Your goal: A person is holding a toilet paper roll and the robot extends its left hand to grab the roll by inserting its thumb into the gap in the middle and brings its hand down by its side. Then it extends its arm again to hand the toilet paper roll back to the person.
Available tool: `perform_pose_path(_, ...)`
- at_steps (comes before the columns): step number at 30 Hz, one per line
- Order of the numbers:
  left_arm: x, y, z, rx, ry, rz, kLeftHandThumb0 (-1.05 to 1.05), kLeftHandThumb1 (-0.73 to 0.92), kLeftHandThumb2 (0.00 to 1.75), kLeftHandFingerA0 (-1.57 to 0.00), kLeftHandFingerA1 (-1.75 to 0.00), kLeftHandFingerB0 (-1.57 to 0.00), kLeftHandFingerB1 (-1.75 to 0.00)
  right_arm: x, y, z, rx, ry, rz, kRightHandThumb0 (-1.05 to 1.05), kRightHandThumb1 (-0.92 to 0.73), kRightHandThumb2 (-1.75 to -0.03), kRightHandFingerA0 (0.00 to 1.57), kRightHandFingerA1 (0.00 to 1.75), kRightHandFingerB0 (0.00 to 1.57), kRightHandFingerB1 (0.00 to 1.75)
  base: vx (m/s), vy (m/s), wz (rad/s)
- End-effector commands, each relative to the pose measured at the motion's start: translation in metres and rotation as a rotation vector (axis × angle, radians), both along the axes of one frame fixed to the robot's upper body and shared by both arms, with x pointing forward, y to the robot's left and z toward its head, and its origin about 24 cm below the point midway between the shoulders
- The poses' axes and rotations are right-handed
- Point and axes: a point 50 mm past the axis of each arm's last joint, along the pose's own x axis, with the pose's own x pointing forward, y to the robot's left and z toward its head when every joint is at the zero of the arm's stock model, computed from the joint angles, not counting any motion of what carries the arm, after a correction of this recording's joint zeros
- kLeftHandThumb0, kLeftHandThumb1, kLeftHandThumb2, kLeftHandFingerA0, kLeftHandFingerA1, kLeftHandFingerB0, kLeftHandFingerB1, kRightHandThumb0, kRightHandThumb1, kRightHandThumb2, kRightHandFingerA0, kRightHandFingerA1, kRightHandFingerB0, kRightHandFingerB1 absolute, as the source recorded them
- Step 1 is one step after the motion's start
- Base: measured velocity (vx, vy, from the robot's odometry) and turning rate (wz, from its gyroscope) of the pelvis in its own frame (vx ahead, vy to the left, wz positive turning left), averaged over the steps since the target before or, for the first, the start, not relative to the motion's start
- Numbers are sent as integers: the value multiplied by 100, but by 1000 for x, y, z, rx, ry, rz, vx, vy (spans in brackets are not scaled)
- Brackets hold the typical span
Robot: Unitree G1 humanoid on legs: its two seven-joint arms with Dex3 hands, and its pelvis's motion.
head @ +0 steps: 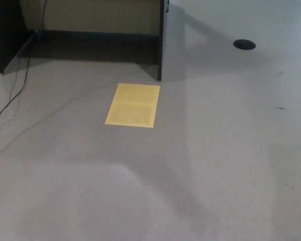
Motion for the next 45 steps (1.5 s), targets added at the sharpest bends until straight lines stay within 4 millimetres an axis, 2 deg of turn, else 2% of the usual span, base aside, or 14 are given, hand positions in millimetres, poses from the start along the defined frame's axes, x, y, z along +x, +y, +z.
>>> perform_pose_path(1, 6, 5, 15, -18, -124, -42, -19, 44, 53, -38, -36, -32, -31, 5, -6, 8, -32, -84, 57, -37, -69, -61, 60, 50, 52, 43, 0, 0, 0)
perform_pose_path(7, 34, -6, 52, -29, -313, -162, -27, 42, 57, -28, -36, -27, -33, 9, -6, 9, -36, -87, 63, -37, -69, -61, 60, 50, 52, 42, 0, 0, 0)
perform_pose_path(8, 44, -13, 69, -51, -400, -217, -15, 32, 85, -13, -53, -11, -50, 7, -5, 8, -33, -86, 65, -38, -69, -61, 59, 51, 53, 43, 0, 0, 0)
perform_pose_path(10, 57, -25, 96, -47, -491, -303, -17, 32, 86, -12, -52, -11, -50, 5, -5, 7, -32, -83, 66, -38, -70, -61, 60, 52, 52, 42, 0, 0, 0)
perform_pose_path(22, 100, -82, 204, 8, -806, -670, -22, 28, 83, -9, -50, -6, -49, 4, -2, 6, -32, -75, 79, -39, -70, -61, 58, 49, 53, 42, 0, 0, 0)
perform_pose_path(23, 102, -86, 210, 10, -814, -691, -39, 44, 54, -24, -34, -17, -27, 4, -2, 5, -32, -74, 79, -39, -70, -61, 59, 50, 53, 42, 0, 0, 0)
perform_pose_path(25, 108, -110, 236, 30, -894, -788, -23, 26, 83, -9, -50, -7, -50, 2, -1, 4, -27, -69, 82, -38, -70, -61, 60, 51, 53, 43, 0, 0, 0)
perform_pose_path(27, 110, -119, 244, 19, -920, -820, -46, 38, 61, -24, -40, -12, -32, 1, -1, 4, -30, -66, 85, -38, -70, -61, 60, 52, 53, 43, 0, 0, 0)
perform_pose_path(29, 111, -131, 255, 28, -945, -864, -25, 26, 84, -8, -50, -6, -50, 1, 1, 3, -29, -65, 88, -38, -70, -61, 61, 51, 53, 43, 0, 0, 0)
perform_pose_path(31, 111, -144, 263, 5, -966, -903, -47, 37, 61, -22, -39, -12, -32, 1, 1, 3, -31, -65, 93, -39, -70, -61, 61, 54, 54, 43, 0, 0, 0)
perform_pose_path(35, 111, -166, 273, -14, -991, -957, -23, 24, 82, -8, -50, -6, -50, 0, 0, 2, -14, -55, 77, -38, -70, -61, 60, 52, 54, 43, 0, 0, 0)
perform_pose_path(36, 111, -171, 275, -7, -996, -972, -47, 37, 60, -21, -38, -11, -32, 0, 0, 2, -15, -53, 78, -38, -70, -61, 59, 51, 53, 43, 0, 0, 0)
perform_pose_path(43, 107, -203, 288, -32, -1054, -1044, -22, 21, 80, -7, -50, -6, -50, 0, 0, 2, -20, -54, 79, -38, -69, -61, 59, 51, 54, 43, 0, 0, 0)
perform_pose_path(45, 105, -211, 289, -53, -1060, -1063, -44, 36, 58, -20, -37, -13, -31, -1, 1, 1, -23, -53, 76, -39, -69, -61, 59, 51, 54, 43, 0, 0, 0)
